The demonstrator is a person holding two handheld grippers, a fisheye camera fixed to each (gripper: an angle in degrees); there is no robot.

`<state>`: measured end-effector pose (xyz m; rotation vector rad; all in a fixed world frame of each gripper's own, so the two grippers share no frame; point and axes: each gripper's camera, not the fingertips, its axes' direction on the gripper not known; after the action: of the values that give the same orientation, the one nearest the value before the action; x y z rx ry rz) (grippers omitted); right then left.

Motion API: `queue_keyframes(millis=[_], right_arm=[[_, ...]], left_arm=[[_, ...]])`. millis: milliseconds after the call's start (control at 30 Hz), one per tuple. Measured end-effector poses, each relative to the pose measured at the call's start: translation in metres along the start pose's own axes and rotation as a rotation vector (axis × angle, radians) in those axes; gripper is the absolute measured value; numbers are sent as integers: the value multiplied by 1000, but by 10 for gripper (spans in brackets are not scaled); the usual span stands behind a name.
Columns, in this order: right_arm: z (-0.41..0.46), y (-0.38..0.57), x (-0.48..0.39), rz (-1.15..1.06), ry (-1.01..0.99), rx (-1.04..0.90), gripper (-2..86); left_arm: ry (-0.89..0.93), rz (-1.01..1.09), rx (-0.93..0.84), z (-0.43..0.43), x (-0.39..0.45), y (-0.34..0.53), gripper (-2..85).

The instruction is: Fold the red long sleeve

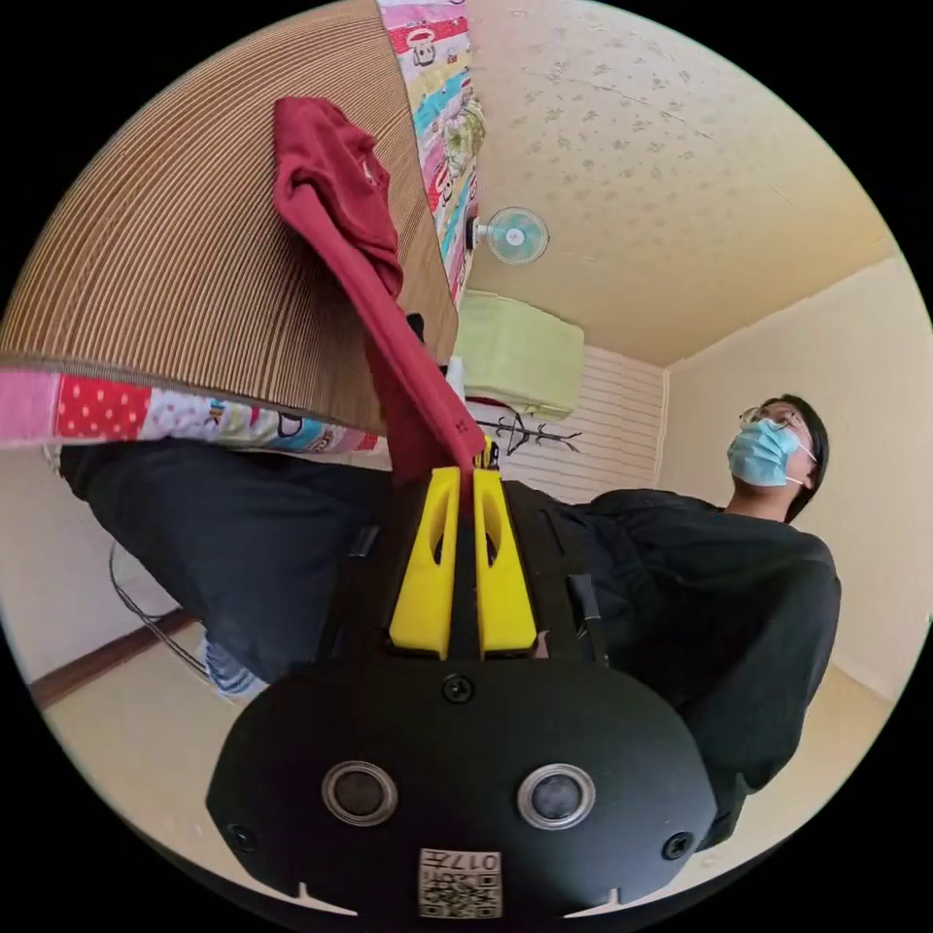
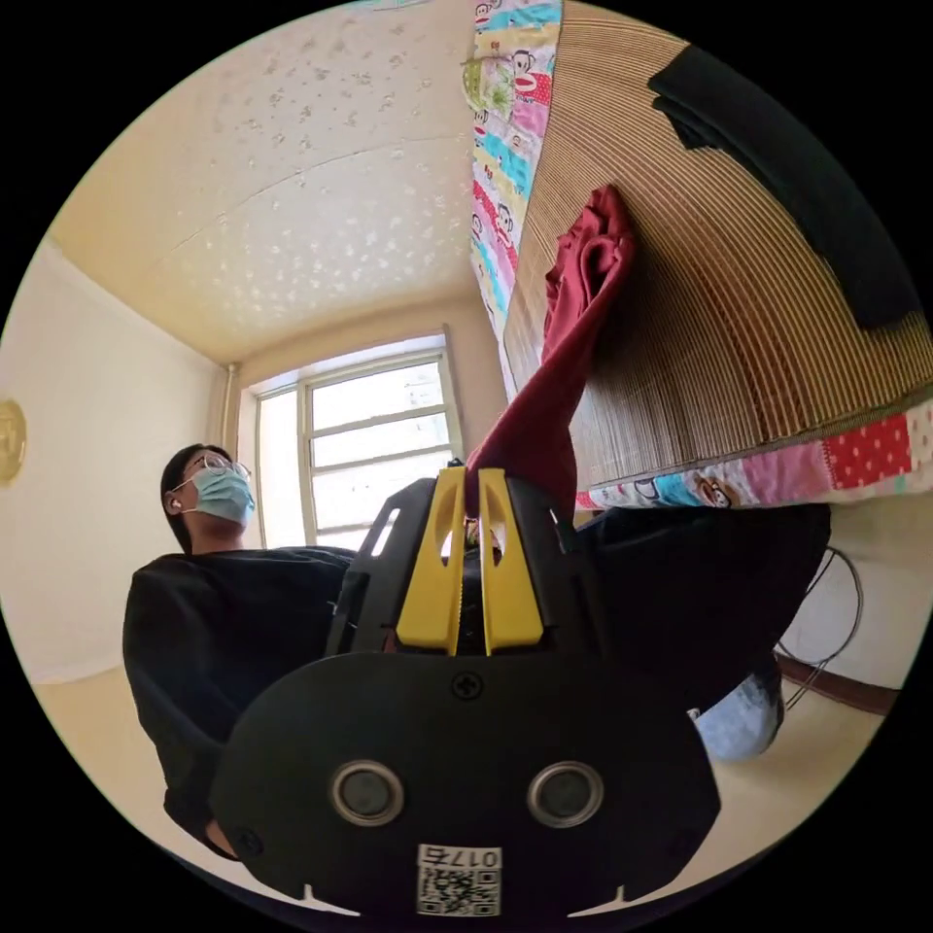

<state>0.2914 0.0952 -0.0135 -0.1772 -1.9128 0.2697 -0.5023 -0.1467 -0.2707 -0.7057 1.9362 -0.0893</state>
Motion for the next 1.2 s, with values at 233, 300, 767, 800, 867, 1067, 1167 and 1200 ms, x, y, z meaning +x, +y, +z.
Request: queue_keyframes(millis=[233, 300, 767, 800, 867, 1067, 1167, 1200], right_arm=[[6, -77, 6, -28, -12, 62, 29], [24, -134, 18, -58, 15, 33, 29], [129, -333, 75, 153, 172, 366, 60], [143, -327, 76, 111, 299, 265, 60], [165, -307, 80, 53, 530, 144, 60], [214, -243, 127, -92, 1010, -88, 57], [207, -245, 166, -48, 1174, -115, 23], [201, -250, 182, -29, 1133, -140, 17]], left_arm=[[132, -18, 257, -60, -6, -43, 27], [161, -43, 304, -70, -25, -92, 27], [-209, -109, 529, -95, -83, -357, 143], [-309, -121, 492, -86, -83, -351, 154], [-621, -146, 409, -48, -94, -317, 180], [-550, -262, 324, 2, -195, -282, 171], [-580, -356, 345, 4, -222, -284, 119], [-590, -369, 336, 6, -224, -287, 112]])
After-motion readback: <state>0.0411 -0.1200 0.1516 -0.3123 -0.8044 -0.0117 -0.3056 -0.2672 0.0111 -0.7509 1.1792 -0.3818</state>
